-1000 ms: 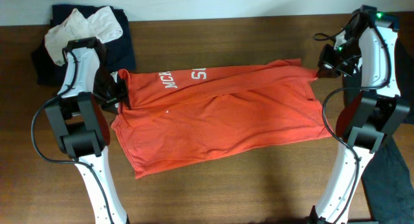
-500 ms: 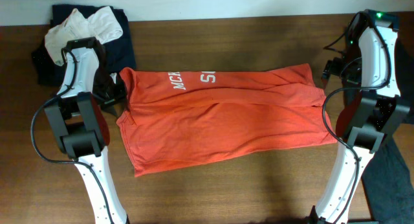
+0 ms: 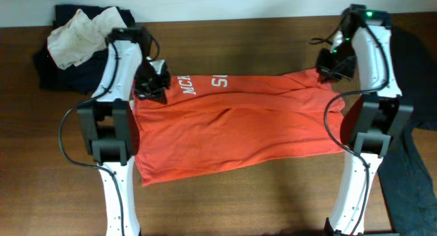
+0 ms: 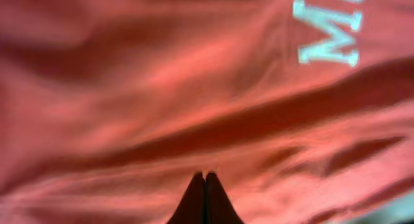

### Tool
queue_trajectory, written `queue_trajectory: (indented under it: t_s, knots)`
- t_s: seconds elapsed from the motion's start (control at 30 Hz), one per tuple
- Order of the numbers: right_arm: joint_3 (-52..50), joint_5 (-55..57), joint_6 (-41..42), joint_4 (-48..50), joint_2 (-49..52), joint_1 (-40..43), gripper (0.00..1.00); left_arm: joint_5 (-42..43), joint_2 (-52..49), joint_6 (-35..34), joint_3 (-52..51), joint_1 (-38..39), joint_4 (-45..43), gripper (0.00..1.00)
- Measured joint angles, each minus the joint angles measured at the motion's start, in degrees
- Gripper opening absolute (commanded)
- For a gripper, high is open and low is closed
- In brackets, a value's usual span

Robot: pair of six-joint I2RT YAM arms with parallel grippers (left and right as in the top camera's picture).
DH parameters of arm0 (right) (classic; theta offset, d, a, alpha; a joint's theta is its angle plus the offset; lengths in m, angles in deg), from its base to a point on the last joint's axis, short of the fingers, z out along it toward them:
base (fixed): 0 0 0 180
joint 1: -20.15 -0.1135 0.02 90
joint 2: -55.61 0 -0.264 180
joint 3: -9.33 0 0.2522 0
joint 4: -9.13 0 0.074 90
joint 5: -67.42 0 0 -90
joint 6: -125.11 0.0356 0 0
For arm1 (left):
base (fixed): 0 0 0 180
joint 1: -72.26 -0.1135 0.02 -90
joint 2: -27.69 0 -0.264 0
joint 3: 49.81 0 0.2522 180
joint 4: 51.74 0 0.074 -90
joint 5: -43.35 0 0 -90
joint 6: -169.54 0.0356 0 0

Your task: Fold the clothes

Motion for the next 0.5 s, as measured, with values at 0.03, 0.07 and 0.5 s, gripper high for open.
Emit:
queue_trajectory:
  t_s: [0.03, 0.07, 0.5]
  knots:
    - [-1.1, 0.0, 0.0, 1.4, 0.0, -1.3, 0.12, 0.2, 0.0, 0.0, -2.8, 0.3, -2.7, 0.01]
    - [-2.4, 0.0, 0.0, 2.7, 0.0, -2.3, 0.12, 0.2, -0.1, 0.0, -4.8, 0.2, -4.0, 0.00]
    - [-17.9, 2.2, 0.9, 16.0, -1.0, -3.5, 0.04, -0.2, 0.5, 0.0, -11.5, -10.5, -1.5, 0.00]
